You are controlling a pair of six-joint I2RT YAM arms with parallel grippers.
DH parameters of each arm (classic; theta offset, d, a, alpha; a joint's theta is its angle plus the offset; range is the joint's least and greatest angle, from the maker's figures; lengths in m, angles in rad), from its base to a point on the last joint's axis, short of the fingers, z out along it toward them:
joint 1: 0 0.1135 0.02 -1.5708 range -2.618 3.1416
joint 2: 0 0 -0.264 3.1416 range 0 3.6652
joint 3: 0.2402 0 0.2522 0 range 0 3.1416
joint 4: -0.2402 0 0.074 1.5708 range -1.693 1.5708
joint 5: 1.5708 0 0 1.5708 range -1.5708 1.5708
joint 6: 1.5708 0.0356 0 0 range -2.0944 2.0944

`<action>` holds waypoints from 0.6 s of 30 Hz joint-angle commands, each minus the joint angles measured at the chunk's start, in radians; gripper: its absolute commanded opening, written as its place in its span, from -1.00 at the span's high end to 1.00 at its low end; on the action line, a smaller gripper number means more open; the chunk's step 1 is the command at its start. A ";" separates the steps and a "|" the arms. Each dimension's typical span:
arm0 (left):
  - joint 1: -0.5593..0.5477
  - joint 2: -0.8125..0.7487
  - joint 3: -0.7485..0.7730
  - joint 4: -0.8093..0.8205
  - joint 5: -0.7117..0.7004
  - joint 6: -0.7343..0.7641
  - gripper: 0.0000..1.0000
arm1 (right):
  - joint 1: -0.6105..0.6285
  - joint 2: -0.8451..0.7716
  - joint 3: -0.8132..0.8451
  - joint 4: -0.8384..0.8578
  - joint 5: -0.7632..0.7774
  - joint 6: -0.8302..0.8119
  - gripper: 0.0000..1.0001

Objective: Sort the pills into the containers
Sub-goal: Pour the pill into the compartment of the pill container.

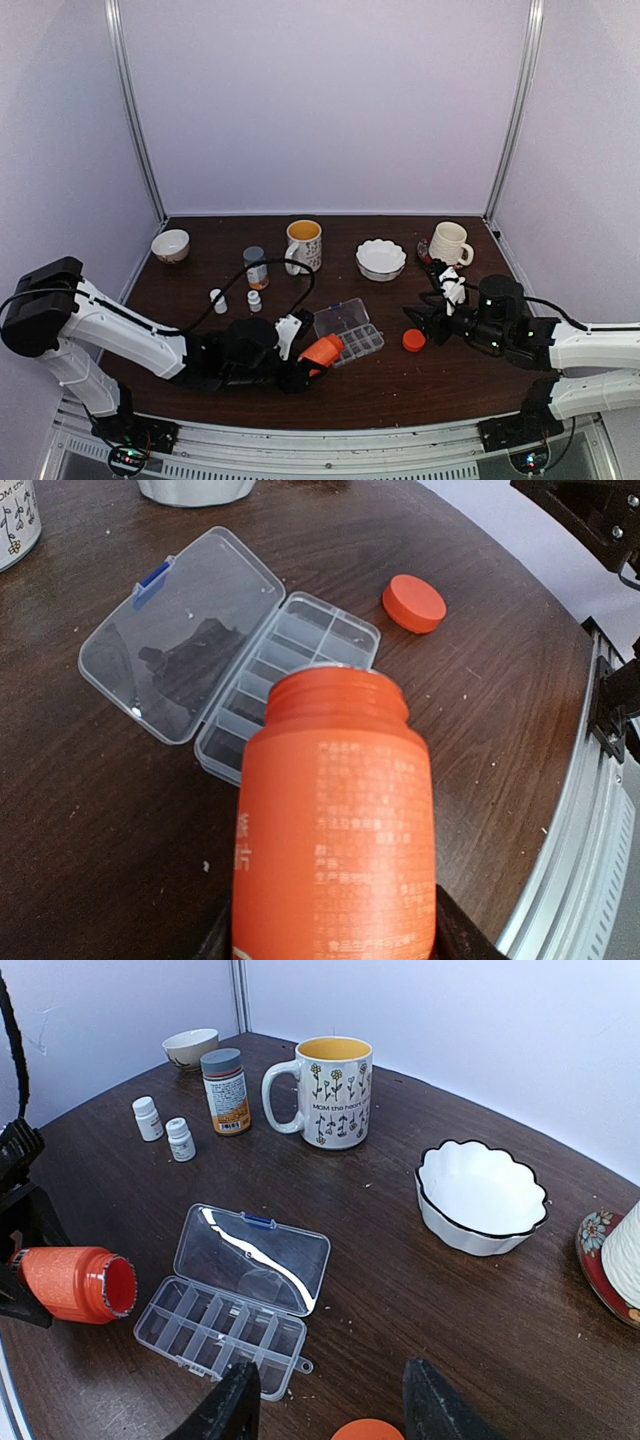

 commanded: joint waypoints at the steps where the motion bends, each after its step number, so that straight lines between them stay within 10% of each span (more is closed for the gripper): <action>1: -0.004 -0.011 0.057 -0.038 0.011 -0.003 1.00 | -0.004 -0.005 0.008 0.004 0.002 -0.012 -0.06; 18: 0.015 0.056 0.219 -0.274 0.056 -0.032 1.00 | -0.004 0.008 0.015 0.002 -0.021 -0.010 -0.05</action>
